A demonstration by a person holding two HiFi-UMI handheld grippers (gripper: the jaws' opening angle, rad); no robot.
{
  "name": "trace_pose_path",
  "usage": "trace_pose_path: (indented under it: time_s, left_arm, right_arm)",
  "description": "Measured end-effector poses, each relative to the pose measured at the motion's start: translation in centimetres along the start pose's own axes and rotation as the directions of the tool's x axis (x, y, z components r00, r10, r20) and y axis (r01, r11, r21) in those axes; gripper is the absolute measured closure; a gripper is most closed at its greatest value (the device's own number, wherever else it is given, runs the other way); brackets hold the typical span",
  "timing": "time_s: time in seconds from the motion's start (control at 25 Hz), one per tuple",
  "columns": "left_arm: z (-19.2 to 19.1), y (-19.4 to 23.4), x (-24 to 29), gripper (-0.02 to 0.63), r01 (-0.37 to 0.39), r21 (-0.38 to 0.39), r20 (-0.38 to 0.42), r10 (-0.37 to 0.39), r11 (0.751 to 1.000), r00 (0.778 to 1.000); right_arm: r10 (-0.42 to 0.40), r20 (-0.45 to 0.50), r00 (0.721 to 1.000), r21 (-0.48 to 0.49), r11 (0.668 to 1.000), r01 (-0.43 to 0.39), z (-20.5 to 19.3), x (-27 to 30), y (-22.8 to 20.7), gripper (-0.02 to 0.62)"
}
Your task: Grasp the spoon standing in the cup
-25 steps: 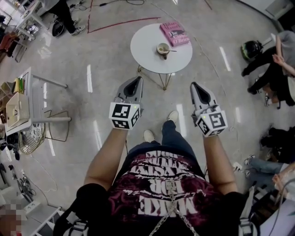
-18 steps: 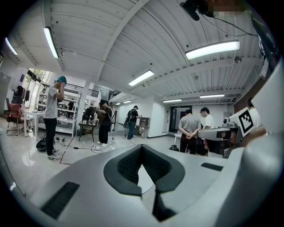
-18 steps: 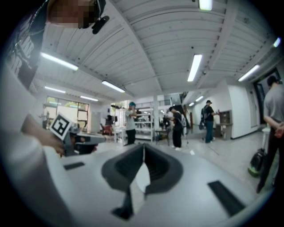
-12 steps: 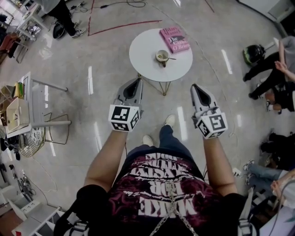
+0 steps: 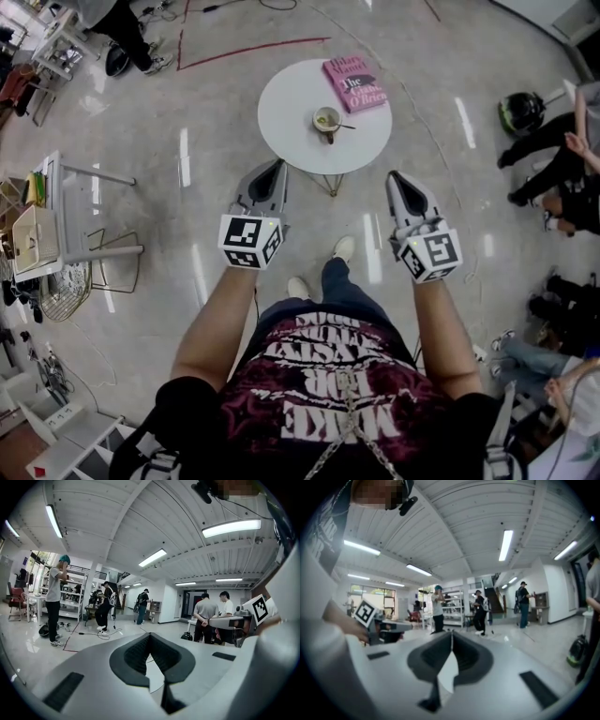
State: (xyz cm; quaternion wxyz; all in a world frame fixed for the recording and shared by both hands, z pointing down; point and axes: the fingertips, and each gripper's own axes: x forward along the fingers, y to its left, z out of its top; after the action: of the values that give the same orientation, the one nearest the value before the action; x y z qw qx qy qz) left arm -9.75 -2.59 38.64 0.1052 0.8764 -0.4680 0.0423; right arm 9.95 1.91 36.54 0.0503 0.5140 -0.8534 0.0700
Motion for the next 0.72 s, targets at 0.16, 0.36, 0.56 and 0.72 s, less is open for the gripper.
trace_pose_path:
  time_s: [0.16,0.36,0.56,0.72]
  left_arm:
    - [0.1,0.3,1.6,0.583,-0.010,-0.003,-0.003,0.010,1.000,1.000]
    - [-0.1,0.7,3.8,0.581,-0.028,-0.010,-0.006,0.028,1.000,1.000]
    - [-0.1,1.1,6.0,0.581,-0.048,-0.011,-0.005,0.048,0.999,0.999]
    - [-0.4,1.7,8.4,0.581,-0.073,-0.021,-0.011,0.073,0.997,0.997]
  right_arm:
    - [0.013,-0.006,1.000,0.001,1.000,-0.013,0.0,1.1,-1.4,0.561]
    - [0.042,-0.016,0.999,-0.012,0.999,-0.042,0.1,2.6,-3.1,0.561]
    - [0.055,-0.022,0.998,-0.021,0.998,-0.055,0.2,3.9,-5.4,0.561]
    - [0.072,-0.032,0.997,-0.021,0.997,-0.072,-0.2,5.2,-7.7,0.560]
